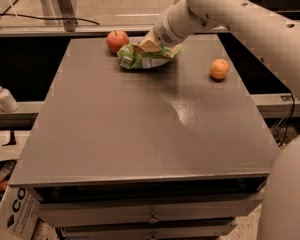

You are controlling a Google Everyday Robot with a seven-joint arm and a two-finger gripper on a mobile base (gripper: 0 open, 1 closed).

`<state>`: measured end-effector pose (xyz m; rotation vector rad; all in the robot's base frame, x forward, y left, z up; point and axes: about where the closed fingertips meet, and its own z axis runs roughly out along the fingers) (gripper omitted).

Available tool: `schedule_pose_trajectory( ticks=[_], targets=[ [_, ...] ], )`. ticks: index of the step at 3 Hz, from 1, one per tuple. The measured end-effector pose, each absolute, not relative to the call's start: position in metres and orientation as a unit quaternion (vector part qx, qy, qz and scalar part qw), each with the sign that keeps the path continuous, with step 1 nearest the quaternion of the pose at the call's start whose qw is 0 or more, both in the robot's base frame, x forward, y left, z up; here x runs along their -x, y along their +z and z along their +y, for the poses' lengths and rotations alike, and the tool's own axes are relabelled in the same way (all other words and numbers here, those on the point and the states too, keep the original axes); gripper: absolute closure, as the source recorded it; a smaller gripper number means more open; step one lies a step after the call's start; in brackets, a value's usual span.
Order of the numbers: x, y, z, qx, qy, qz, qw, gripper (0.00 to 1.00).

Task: Move green rice chip bag near apple

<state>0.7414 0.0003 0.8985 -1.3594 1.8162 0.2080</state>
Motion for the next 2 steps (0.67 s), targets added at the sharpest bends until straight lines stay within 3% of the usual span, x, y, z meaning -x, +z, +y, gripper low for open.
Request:
schedule_pose_trajectory(
  ticks=[1,2],
  targets=[
    [-0.7339,0.8924,-0.0019,0.540,0.088,0.728,0.415,0.12],
    [-0.7262,0.8901,-0.0023,0.535,0.098,0.729,0.416,0.00]
  ],
)
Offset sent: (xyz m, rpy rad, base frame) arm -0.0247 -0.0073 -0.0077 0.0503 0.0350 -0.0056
